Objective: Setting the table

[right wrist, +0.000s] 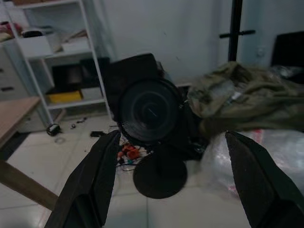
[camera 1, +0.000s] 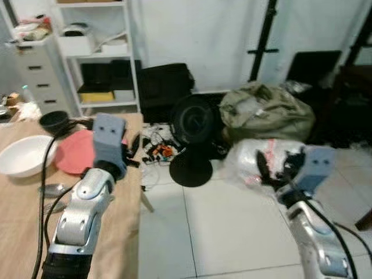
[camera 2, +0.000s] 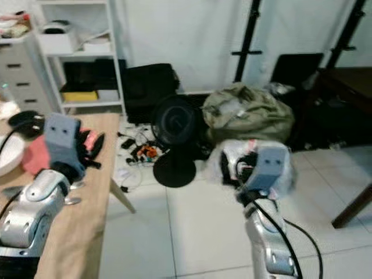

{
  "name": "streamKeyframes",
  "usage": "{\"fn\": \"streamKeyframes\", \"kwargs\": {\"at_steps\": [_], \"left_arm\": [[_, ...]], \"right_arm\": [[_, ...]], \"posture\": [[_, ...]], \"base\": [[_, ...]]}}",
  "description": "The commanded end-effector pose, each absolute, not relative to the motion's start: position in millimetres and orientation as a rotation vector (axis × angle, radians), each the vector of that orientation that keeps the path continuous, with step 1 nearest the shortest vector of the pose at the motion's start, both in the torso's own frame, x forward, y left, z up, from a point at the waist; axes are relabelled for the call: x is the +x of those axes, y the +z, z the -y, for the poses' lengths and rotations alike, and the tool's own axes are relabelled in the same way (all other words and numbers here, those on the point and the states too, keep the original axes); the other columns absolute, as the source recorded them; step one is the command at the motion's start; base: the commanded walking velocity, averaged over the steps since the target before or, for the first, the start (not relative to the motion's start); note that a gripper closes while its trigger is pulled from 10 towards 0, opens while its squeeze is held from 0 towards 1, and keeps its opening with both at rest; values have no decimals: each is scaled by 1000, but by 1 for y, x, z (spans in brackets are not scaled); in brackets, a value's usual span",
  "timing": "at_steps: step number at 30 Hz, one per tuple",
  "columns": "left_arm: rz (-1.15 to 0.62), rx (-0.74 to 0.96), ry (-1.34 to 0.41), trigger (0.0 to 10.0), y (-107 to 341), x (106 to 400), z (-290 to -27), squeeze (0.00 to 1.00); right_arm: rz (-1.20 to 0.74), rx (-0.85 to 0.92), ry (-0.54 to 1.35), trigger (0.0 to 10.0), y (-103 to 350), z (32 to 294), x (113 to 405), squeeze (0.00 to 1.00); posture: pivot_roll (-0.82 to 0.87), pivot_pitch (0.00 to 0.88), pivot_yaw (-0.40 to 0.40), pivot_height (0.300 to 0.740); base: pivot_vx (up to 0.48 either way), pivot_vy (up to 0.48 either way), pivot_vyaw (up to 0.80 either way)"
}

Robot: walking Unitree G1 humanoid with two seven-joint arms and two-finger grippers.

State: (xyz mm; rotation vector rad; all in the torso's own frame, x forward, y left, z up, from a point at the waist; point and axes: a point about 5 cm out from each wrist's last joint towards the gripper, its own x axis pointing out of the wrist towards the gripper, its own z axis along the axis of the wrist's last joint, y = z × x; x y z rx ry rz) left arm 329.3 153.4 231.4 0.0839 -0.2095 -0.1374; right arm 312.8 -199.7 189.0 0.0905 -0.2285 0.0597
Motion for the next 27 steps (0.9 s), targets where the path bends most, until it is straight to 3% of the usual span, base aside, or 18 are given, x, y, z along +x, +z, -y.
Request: {"fn": "streamKeyframes", "kwargs": {"at_steps": [1, 13, 27], "left_arm": [[177, 100, -77, 10000, 223, 329, -164, 0], [149, 103, 69, 10000, 210, 326, -180, 0], [173, 122, 34, 10000, 215, 329, -175, 0]], "right_arm": [[212, 92, 114, 10000, 187, 188, 317, 0], [177, 92, 227, 10000, 186, 161, 330, 0], [211, 109, 176, 10000, 189, 165, 329, 0]], "posture": [[19, 50, 68, 740], [36, 47, 13, 740], [33, 57, 34, 740]], "base": [[0, 0, 0], [0, 0, 0], [0, 0, 0]]}}
